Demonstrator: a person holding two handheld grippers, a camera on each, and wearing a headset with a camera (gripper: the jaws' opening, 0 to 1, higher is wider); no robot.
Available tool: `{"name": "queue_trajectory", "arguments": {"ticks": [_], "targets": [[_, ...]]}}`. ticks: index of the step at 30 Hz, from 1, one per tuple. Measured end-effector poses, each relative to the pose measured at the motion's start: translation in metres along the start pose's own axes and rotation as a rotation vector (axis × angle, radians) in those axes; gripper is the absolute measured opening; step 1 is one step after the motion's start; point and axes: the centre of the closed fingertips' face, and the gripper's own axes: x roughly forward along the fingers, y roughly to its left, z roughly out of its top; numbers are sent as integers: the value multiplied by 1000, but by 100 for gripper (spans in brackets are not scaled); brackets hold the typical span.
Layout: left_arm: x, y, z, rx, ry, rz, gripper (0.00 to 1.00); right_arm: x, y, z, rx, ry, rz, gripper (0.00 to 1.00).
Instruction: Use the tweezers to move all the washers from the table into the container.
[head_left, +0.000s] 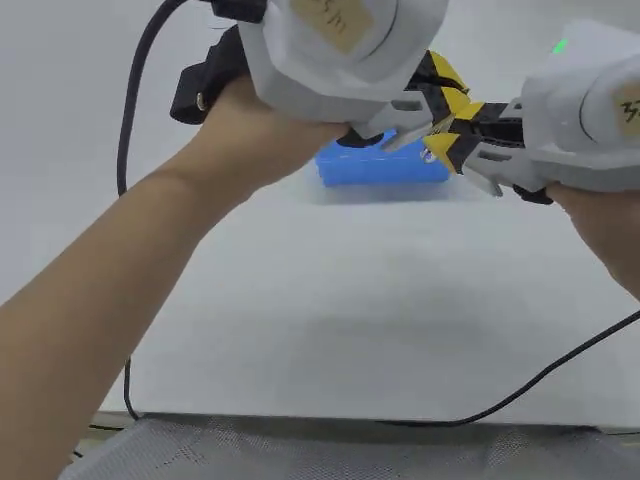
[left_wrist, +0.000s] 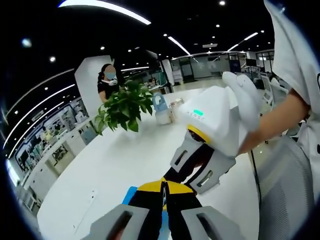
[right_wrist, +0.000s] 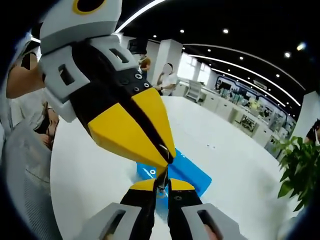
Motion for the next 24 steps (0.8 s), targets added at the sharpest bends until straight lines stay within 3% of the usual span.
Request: {"name": "queue_trajectory", "arguments": {"ticks": [3, 10, 17, 24], "targets": [[4, 9, 1, -5, -11, 17, 0, 7, -5, 8, -21, -13, 0, 4], [21, 27, -16, 2, 22, 57, 0, 28, -23, -3, -21, 11, -17, 4], [38, 31, -33, -14, 55, 46, 0, 48, -32, -23, 1, 60, -11, 4], [45, 30, -46, -43, 88, 36, 0, 61, -34, -37, 13, 109, -5, 4]]}}
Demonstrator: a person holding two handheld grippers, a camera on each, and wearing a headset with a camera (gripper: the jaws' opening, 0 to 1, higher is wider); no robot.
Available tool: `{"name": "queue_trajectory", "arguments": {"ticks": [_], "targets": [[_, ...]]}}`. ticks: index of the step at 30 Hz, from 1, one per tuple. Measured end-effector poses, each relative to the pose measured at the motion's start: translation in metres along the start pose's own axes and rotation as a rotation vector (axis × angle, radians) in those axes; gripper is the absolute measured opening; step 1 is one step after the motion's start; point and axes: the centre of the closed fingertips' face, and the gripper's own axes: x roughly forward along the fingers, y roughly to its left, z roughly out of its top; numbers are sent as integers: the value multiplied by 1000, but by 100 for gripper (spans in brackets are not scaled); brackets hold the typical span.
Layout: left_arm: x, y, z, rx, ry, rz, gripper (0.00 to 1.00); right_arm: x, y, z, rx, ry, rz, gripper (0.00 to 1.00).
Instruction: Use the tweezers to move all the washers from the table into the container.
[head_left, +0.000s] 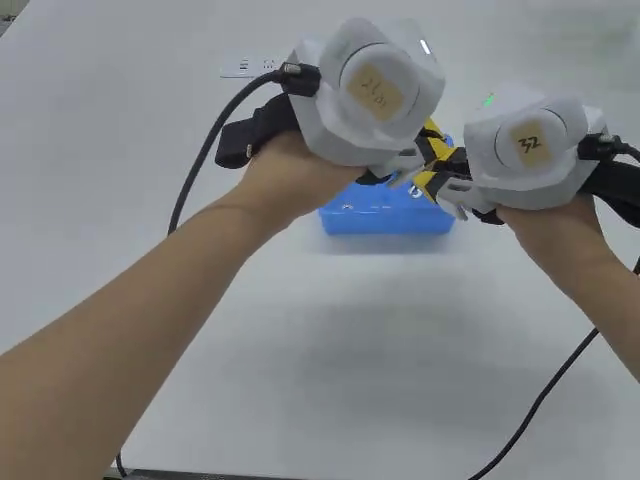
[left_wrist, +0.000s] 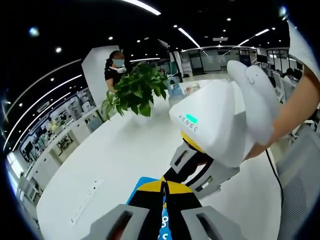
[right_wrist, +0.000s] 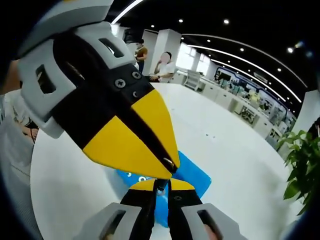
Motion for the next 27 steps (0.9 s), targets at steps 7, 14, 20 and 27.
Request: {"name": "queue_trajectory", "arguments": {"ticks": [7, 14, 20, 27], "targets": [[3, -4, -12, 23, 40, -18, 0, 11, 9, -9, 41, 63, 51, 5], [-2, -10, -14, 34, 49, -15, 0, 7, 15, -7, 16, 66, 50, 5], [-29, -9, 9, 34, -21, 21, 0, -19, 14, 17, -26, -11, -8, 5], [-62, -24, 25, 45, -74, 4, 0, -53, 32, 33, -110, -57, -37, 6]]}}
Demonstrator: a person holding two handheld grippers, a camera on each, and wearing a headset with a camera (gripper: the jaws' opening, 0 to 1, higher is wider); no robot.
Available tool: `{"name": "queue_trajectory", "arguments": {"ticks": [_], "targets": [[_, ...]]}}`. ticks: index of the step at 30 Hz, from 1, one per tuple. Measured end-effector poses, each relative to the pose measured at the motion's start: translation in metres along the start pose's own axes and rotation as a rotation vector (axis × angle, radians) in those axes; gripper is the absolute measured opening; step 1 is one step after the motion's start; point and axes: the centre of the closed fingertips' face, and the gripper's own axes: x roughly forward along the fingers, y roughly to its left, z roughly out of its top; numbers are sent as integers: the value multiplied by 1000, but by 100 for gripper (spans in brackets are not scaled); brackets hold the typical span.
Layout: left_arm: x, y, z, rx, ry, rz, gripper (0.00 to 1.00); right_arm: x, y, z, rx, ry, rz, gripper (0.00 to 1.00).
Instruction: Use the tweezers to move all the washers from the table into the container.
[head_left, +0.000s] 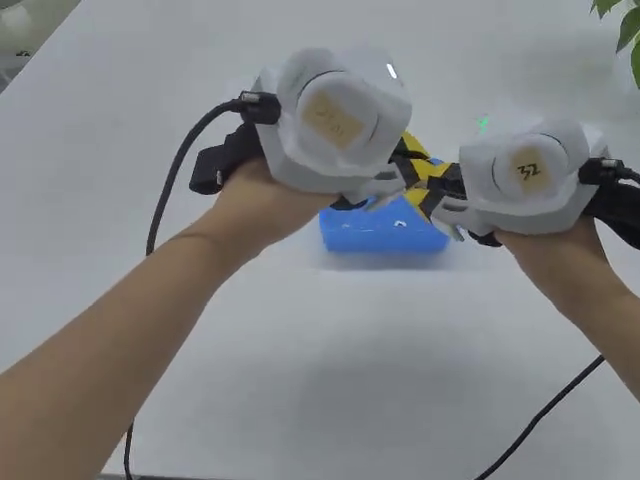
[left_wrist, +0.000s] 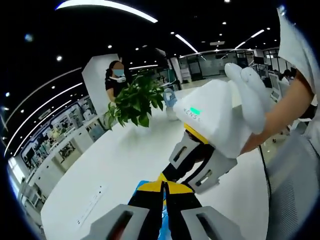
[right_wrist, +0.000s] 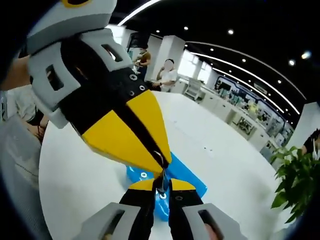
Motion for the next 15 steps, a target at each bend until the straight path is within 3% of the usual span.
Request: {"name": "queue_trajectory", "arguments": {"ticks": [2, 6, 10, 15], "targets": [[-9, -10, 1, 18, 2, -19, 0, -10, 7, 0, -62, 13, -12, 6], [-20, -30, -2, 14, -1, -54, 0, -20, 26, -6, -91, 21, 8, 6], [-29, -54, -13, 17, 24, -89, 0, -29, 48, -18, -113, 39, 44, 6], [-31, -75, -29, 12, 54, -135, 0, -32, 72, -34, -119, 70, 86, 6]]}}
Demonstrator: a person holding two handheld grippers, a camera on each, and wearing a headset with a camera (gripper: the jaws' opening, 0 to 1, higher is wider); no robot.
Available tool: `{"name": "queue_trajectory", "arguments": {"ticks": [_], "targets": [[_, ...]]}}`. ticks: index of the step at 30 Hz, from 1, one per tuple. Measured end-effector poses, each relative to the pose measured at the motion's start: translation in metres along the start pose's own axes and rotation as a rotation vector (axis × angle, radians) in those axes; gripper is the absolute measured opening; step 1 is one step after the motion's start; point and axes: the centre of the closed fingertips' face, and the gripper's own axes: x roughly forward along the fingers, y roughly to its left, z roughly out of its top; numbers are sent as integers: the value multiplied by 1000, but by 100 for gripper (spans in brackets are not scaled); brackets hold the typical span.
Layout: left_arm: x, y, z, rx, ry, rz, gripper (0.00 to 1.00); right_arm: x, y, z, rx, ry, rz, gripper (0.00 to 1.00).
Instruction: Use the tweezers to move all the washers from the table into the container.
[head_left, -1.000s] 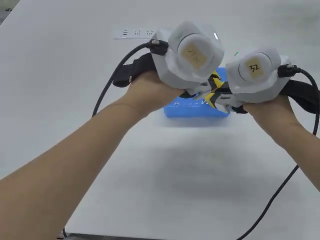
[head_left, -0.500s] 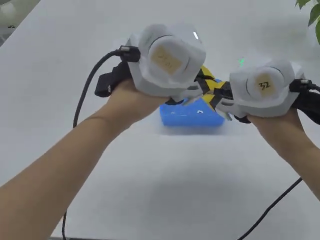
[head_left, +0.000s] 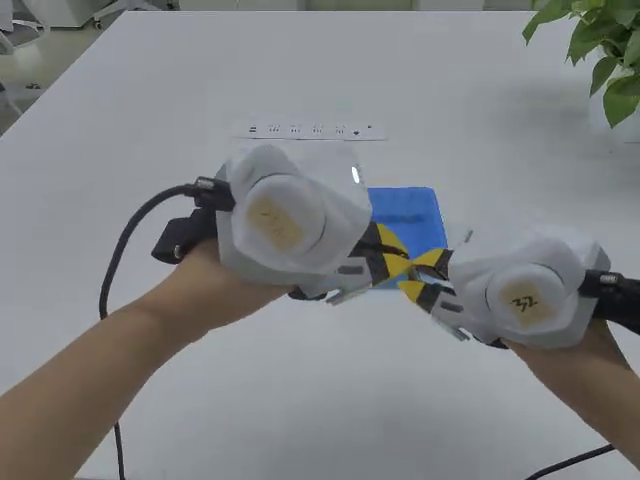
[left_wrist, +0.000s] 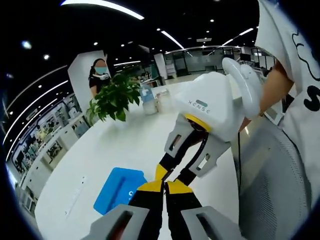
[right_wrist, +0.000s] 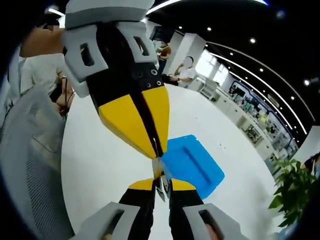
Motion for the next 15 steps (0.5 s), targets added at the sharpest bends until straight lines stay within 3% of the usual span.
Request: {"name": "queue_trajectory", "arguments": {"ticks": [5, 8, 12, 15], "targets": [[4, -18, -23, 11, 50, -47, 0, 1, 22, -20, -15, 51, 40, 7], [10, -33, -44, 14, 86, -97, 0, 5, 38, -33, 11, 78, 81, 7], [17, -41, -72, 1, 141, -135, 0, 12, 53, -47, -23, 117, 104, 7], [23, -46, -93, -30, 175, -170, 0, 19, 64, -57, -94, 167, 148, 7]]}}
